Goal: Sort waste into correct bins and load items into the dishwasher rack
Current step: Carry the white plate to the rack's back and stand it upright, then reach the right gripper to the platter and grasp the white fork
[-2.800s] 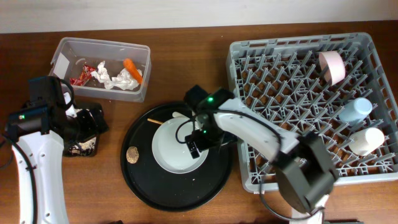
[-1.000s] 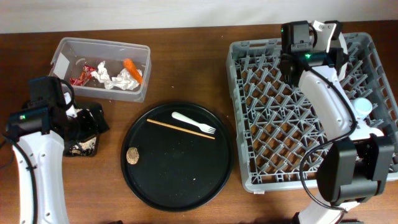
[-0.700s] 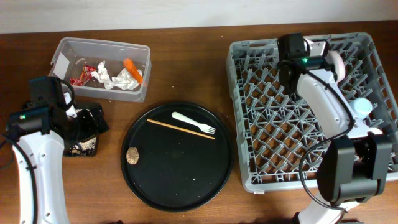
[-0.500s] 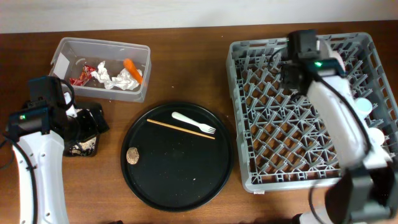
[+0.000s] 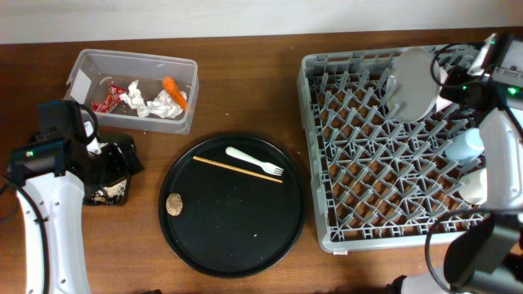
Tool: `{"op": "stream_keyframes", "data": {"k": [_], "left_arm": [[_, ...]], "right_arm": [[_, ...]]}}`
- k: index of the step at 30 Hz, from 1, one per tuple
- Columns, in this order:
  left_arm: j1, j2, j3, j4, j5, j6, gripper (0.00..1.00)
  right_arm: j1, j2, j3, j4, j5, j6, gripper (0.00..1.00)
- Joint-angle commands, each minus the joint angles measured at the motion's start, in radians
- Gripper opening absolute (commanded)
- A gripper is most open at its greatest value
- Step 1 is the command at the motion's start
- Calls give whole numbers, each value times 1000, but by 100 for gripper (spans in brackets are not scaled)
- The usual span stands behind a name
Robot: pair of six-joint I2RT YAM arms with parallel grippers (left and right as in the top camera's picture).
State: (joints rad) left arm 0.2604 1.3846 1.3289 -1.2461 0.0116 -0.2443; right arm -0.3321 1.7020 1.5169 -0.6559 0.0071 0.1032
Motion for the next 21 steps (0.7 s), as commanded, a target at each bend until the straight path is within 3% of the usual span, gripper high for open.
{"op": "stream_keyframes", "data": {"k": [1, 5, 9, 13, 21], "left_arm": [[5, -11, -5, -4, 10, -10, 99], [5, -11, -5, -3, 10, -10, 99], [5, -11, -5, -3, 10, -10, 99], [5, -11, -5, -3, 10, -10, 99], [5, -11, -5, 0, 10, -10, 99]], "right_arm": [[5, 71, 0, 13, -328, -111, 4], [5, 72, 0, -81, -634, -254, 4], [5, 72, 0, -195, -768, -355, 4], [5, 72, 0, -340, -784, -466, 15], [13, -93, 5, -550, -697, -453, 37]]}}
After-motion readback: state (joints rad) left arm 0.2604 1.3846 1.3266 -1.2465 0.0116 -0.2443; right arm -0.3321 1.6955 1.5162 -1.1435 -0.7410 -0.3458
